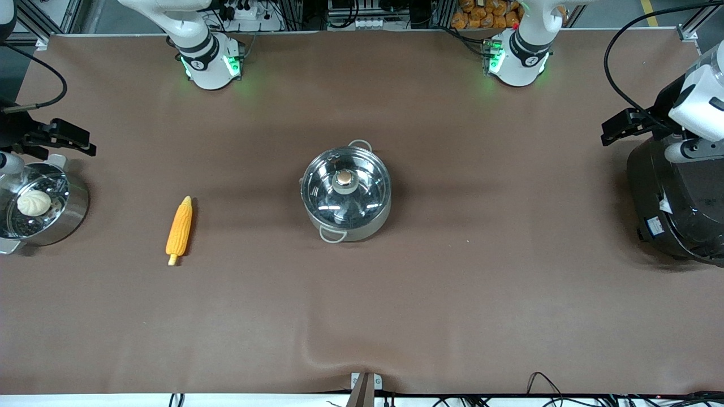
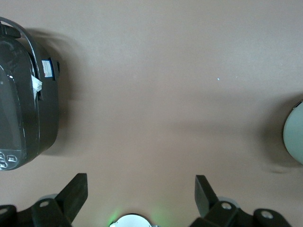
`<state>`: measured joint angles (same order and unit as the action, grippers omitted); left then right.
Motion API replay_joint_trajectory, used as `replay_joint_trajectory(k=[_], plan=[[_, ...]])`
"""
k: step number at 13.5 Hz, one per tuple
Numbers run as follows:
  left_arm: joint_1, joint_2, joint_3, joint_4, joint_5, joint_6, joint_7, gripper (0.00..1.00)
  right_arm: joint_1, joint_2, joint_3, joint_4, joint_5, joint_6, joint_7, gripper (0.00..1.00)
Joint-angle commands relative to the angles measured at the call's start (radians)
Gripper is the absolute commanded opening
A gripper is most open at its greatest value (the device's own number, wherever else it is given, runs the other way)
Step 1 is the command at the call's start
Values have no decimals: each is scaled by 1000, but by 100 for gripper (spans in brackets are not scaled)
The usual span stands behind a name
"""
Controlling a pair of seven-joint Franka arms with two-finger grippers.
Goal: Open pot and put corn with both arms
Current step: 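Reach the right gripper to the corn while the left gripper reaches the lid knob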
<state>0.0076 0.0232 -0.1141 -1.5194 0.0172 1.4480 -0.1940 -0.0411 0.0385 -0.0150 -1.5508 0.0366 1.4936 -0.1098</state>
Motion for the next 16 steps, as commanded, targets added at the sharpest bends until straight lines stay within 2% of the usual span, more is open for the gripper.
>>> replay_joint_trajectory(k=[1,6,9,12,16], plan=[[2,-11,5,11,-2,-21,33,100,-3,0,-3,3,16,-10,-4,100],[15,23,5,45,-19,-20,30,100,-3,4,-3,2,16,-7,-4,100],[-17,27,-21,50,-13,-18,-4,100,-16,40,-6,-11,16,3,-4,100],[-101,62,-67,71,-16,26,-155,100,-25,101,-6,-23,16,51,-7,100],[-297,168,-75,145,-16,80,-469,100,-16,139,-6,-44,12,103,-7,100]])
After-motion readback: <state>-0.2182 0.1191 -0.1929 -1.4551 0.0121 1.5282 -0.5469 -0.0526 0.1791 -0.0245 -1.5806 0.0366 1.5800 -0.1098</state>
